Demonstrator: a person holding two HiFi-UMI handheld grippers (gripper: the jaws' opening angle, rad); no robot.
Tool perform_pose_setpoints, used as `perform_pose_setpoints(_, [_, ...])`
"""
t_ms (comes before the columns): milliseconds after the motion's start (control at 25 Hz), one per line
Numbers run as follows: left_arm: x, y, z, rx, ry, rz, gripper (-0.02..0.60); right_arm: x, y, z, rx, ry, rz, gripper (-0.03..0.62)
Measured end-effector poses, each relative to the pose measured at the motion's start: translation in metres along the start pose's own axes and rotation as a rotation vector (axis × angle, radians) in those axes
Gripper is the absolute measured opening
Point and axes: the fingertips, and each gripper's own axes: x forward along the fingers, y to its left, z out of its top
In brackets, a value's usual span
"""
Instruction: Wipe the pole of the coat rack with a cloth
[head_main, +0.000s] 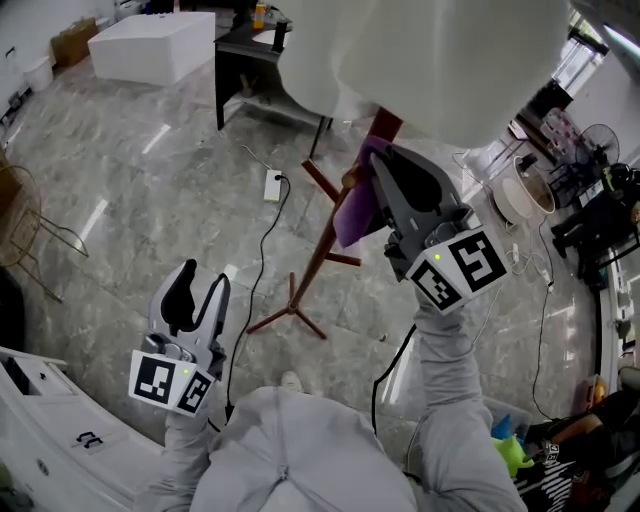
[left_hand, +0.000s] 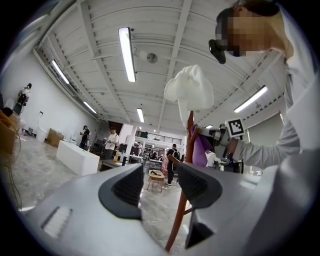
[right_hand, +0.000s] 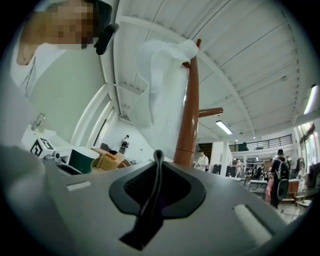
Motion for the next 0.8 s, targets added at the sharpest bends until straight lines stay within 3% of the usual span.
perform_pose_setpoints(200, [-0.002, -0.005, -0.003, -0.012, -0.009, -0.021, 0.233, -0.001, 0.024, 0.017, -0.083, 0.040, 0.086, 0.029])
perform_pose_setpoints(400, [-0.006, -0.009, 0.000, -0.012, -0.017, -0.029, 0.233, -0.007, 0.046, 0.042, -0.125, 0.008, 0.127, 0.029])
perform_pose_setpoints(800, [-0.030, -0.010, 0.004, -0.008, -0.014, -0.040, 0.233, -0.017, 0.107, 0.074, -0.112, -0.091, 0.197, 0.029])
